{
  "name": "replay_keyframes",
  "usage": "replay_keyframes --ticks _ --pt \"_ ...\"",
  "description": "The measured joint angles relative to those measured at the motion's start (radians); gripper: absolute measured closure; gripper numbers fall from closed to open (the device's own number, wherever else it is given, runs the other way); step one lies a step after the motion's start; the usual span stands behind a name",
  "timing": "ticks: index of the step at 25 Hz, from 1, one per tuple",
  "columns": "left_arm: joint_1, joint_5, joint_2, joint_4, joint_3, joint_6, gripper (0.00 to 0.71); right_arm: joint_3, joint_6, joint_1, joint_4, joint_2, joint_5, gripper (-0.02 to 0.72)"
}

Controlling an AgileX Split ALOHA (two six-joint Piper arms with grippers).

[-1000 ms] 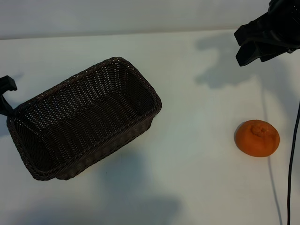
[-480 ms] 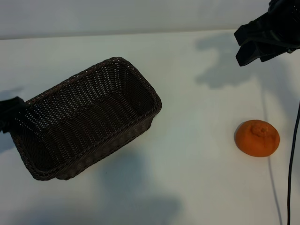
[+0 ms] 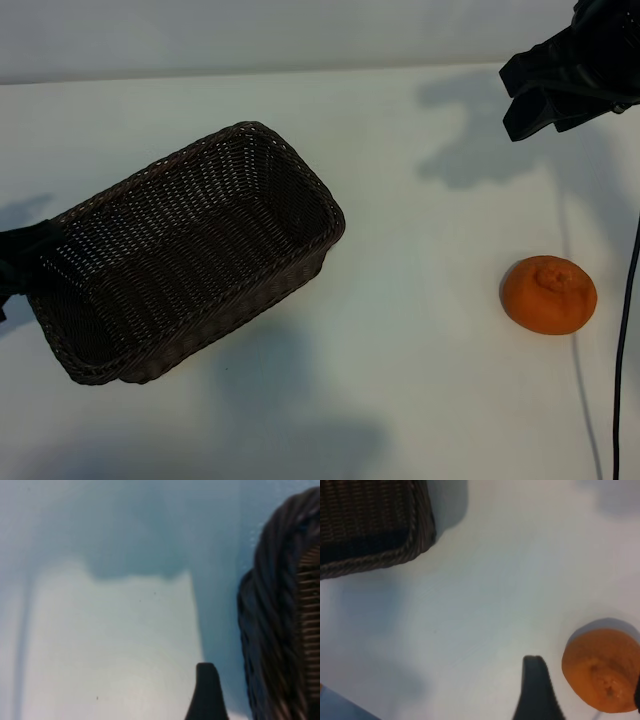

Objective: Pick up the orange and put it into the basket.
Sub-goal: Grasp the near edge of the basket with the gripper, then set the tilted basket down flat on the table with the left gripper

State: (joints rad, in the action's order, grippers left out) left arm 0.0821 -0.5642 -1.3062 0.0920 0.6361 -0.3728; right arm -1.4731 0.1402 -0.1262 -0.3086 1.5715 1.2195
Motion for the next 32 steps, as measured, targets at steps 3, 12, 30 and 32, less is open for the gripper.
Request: replay_keyframes --ticks 3,12,30,32 --pt "0.0 0.045 -0.061 0.021 -0.001 0.001 0.143 0.0 0.0 0.0 0.0 0.0 0.0 0.247" --pt "0.0 0.121 -0.232 0.099 -0.001 0.059 0.143 0.0 0.0 0.0 0.0 0.0 0.0 0.247" --pt "0.001 0.095 -0.235 0.143 0.014 0.098 0.549 0.0 0.0 0.0 0.0 0.0 0.0 0.247" --pt "0.001 0.057 -0.23 0.141 0.041 0.099 0.554 0.0 0.0 0.0 0.0 0.0 0.0 0.247"
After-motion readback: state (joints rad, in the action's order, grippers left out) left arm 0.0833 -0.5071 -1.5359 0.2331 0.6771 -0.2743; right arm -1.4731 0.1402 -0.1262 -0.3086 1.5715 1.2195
